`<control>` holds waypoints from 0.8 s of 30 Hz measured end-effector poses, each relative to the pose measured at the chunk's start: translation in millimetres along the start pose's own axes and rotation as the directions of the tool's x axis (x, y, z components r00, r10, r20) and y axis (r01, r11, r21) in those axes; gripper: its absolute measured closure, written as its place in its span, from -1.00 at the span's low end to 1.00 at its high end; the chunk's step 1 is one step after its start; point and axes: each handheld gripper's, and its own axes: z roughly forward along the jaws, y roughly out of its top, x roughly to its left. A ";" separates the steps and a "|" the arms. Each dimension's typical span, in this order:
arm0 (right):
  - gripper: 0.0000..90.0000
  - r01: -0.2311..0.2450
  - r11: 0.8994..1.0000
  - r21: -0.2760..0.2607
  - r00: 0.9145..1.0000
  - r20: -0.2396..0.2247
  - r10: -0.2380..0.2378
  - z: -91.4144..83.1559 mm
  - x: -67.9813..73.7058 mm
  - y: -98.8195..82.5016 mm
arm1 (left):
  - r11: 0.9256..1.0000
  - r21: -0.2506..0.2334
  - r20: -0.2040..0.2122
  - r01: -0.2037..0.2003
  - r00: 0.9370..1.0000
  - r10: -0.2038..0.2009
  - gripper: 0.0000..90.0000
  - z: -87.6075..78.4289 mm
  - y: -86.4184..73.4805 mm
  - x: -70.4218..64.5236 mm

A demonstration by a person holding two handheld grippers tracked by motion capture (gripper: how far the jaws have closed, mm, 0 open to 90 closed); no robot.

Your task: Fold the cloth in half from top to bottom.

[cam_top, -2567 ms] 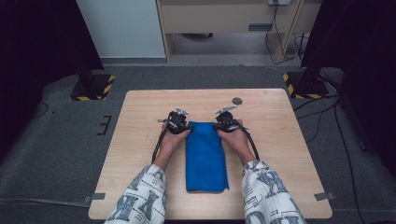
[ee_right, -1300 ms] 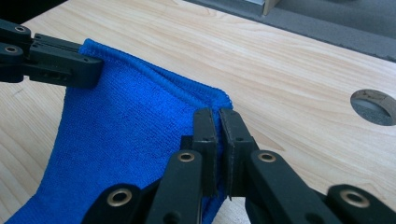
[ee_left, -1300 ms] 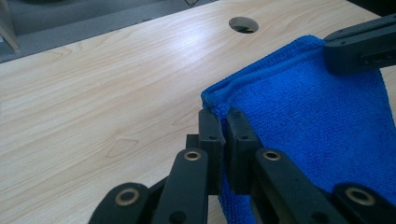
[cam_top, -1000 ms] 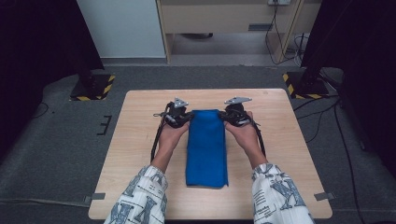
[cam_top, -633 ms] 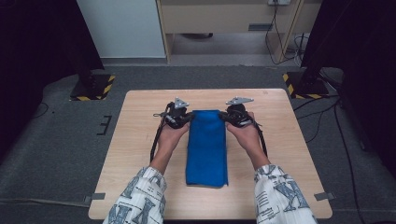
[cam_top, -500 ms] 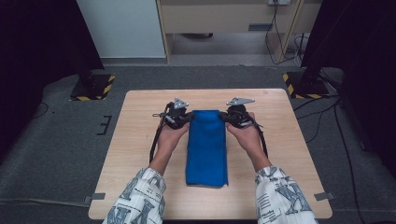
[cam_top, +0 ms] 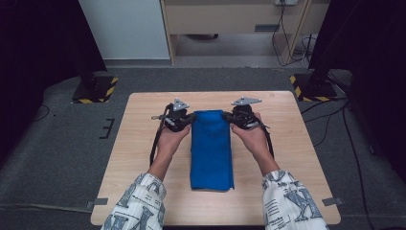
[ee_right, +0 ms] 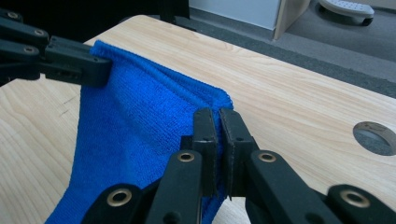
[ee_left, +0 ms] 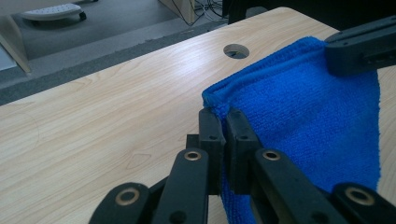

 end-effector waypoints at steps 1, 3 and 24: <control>0.91 0.001 1.000 0.003 1.000 0.000 -0.001 0.7 0.7 -0.7 | 1.000 0.004 -0.001 -0.002 1.000 0.002 0.92 0.0 -0.7 0.0; 0.91 0.010 1.000 0.005 1.000 -0.002 -0.010 2.2 1.3 -3.2 | 1.000 0.008 0.001 -0.003 1.000 0.003 0.92 -0.6 -3.2 -0.3; 0.91 0.026 1.000 -0.010 0.998 -0.048 -0.027 -22.8 17.6 -28.1 | 0.999 -0.003 0.037 -0.050 0.998 0.050 0.91 -27.4 -22.2 -22.6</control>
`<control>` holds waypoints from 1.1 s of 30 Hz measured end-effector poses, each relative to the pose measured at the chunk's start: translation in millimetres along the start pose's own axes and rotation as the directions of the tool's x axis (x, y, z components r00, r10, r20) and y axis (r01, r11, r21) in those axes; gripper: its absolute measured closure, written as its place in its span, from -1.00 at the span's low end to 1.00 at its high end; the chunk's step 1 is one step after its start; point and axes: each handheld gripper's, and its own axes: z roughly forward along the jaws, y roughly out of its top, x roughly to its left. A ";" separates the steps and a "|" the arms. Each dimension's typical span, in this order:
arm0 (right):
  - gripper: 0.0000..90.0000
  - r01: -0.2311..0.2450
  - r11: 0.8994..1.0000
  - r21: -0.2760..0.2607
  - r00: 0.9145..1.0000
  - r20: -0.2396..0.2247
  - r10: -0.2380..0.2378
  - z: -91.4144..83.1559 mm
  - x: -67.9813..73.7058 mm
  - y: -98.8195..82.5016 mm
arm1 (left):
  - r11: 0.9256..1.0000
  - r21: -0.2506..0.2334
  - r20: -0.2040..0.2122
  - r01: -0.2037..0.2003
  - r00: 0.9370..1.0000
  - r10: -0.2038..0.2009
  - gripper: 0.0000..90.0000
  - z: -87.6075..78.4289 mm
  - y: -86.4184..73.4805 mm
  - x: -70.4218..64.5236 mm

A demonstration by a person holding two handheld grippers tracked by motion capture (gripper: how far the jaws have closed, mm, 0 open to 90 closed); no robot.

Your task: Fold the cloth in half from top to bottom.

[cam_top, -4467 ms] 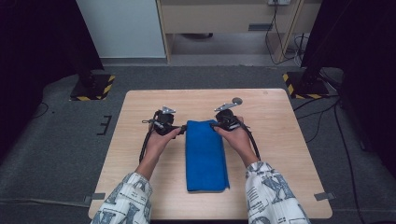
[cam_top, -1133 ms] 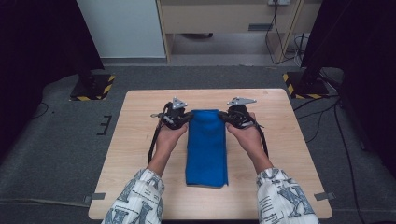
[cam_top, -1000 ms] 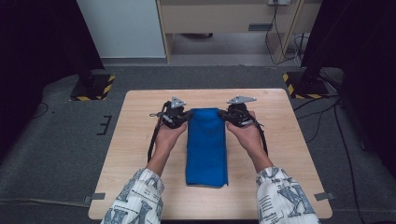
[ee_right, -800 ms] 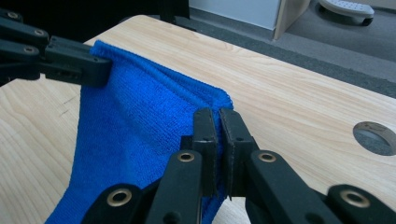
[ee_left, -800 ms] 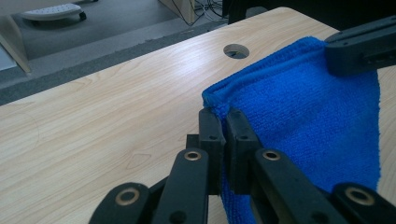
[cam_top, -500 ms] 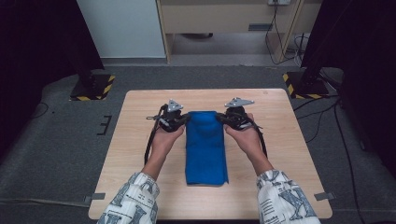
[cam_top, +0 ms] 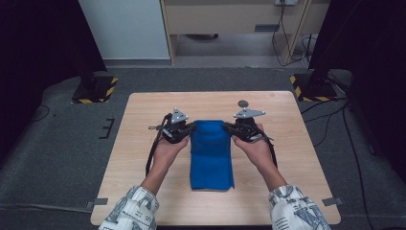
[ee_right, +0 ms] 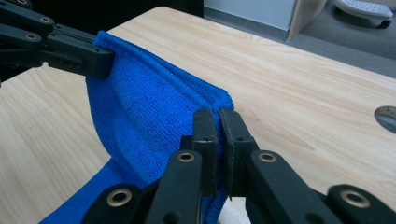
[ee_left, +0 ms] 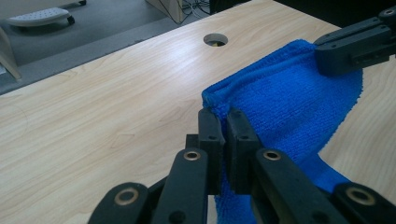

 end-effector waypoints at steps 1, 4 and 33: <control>0.91 0.004 1.000 0.002 1.000 0.000 -0.004 -0.6 0.5 -1.2 | 1.000 0.001 0.002 -0.001 1.000 0.001 0.91 -1.0 -1.3 -1.6; 0.91 0.014 1.000 0.007 1.000 -0.004 -0.014 -2.6 3.6 -4.9 | 1.000 0.001 0.002 -0.001 1.000 0.001 0.91 -3.8 -5.1 -4.8; 0.92 0.007 1.000 0.003 0.998 -0.066 -0.006 -16.4 21.3 -29.2 | 0.999 0.018 0.044 0.043 0.998 -0.044 0.79 -14.9 -38.7 -14.7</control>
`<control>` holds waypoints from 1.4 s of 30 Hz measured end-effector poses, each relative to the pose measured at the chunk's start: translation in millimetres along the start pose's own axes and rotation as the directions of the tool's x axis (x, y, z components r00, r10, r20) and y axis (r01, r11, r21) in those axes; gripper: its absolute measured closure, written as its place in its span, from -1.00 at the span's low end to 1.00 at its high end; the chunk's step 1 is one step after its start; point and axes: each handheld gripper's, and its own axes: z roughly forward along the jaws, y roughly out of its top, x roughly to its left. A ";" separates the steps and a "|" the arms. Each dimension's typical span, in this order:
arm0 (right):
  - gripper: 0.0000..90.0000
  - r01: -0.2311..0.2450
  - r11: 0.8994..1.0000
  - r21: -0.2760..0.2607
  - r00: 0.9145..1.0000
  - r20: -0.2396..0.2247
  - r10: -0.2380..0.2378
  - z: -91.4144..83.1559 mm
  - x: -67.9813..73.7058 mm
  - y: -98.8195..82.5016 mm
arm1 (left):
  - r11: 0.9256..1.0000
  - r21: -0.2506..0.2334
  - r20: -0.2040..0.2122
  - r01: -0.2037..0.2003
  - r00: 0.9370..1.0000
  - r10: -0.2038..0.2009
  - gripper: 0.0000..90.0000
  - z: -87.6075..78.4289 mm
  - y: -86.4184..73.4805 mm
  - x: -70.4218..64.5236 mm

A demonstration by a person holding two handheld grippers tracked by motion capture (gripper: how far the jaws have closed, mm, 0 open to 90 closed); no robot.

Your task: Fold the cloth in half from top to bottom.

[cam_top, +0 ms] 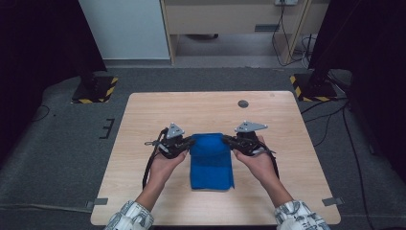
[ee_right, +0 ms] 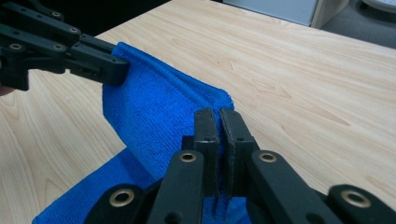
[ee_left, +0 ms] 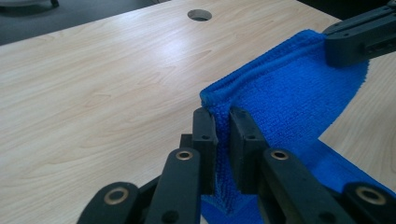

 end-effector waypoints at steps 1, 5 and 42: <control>0.92 0.001 1.000 0.004 1.000 0.000 -0.001 0.1 -0.1 -0.8 | 1.000 0.001 0.001 -0.002 1.000 0.002 0.76 -0.2 -0.8 -0.5; 0.92 -0.005 1.000 0.007 1.000 0.007 0.005 0.1 -0.5 -2.7 | 1.000 -0.011 0.003 0.023 1.000 -0.023 0.30 -1.2 -7.7 -3.1; 0.92 -0.027 0.999 0.018 0.999 -0.041 0.027 -1.9 8.3 -20.0 | 0.993 0.014 -0.095 0.119 0.989 -0.117 -0.67 -10.5 -48.5 43.3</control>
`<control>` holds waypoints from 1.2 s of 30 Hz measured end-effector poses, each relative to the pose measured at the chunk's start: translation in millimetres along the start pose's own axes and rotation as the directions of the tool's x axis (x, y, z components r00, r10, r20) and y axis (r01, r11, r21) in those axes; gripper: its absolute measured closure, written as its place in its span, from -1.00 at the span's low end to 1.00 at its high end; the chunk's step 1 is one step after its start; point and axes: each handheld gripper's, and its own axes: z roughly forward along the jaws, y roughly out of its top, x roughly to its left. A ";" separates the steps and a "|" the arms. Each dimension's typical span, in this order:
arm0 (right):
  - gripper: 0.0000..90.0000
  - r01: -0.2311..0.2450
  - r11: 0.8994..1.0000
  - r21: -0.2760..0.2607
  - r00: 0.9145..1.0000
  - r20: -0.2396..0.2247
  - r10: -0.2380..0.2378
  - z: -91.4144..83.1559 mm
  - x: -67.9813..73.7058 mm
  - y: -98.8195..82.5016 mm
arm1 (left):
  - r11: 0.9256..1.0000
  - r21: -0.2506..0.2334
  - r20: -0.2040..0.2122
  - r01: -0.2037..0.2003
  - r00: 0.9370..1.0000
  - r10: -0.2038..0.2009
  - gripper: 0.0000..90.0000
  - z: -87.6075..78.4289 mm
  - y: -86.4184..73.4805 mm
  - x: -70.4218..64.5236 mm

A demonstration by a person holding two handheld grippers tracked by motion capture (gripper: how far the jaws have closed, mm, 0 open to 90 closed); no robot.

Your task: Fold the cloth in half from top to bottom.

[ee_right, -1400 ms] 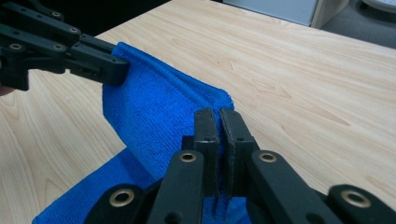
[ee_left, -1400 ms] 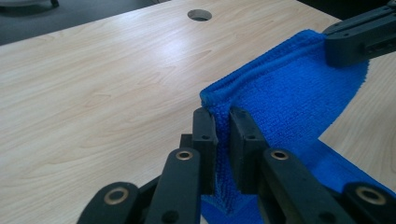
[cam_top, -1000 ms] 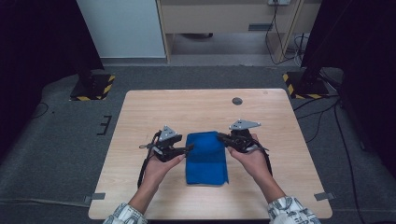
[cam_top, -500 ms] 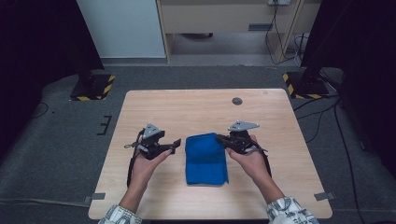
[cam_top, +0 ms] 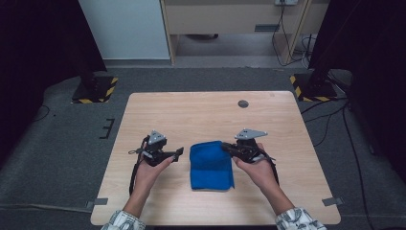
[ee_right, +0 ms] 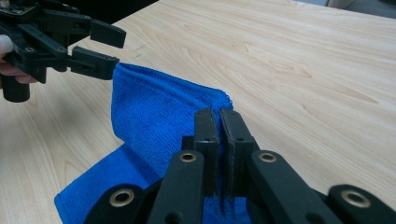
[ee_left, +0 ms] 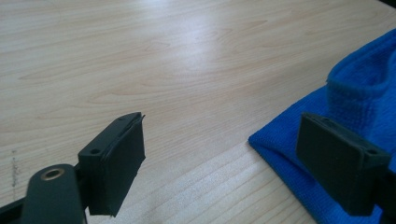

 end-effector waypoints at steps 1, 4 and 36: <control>0.92 0.000 1.000 -0.001 1.000 -0.002 0.000 -0.5 -0.3 -1.1 | 1.000 0.006 -0.003 -0.002 1.000 0.002 -0.67 1.3 -1.0 -0.6; 0.92 -0.006 1.000 0.007 1.000 -0.009 0.006 -2.7 -0.5 -5.3 | 1.000 0.025 -0.007 -0.012 1.000 0.012 -0.67 5.2 -3.5 -2.8; 0.74 0.029 0.997 0.074 0.998 -0.065 -0.024 -13.9 10.7 -48.4 | 0.990 0.102 0.001 -0.100 0.995 0.100 -0.69 28.7 -14.0 -32.3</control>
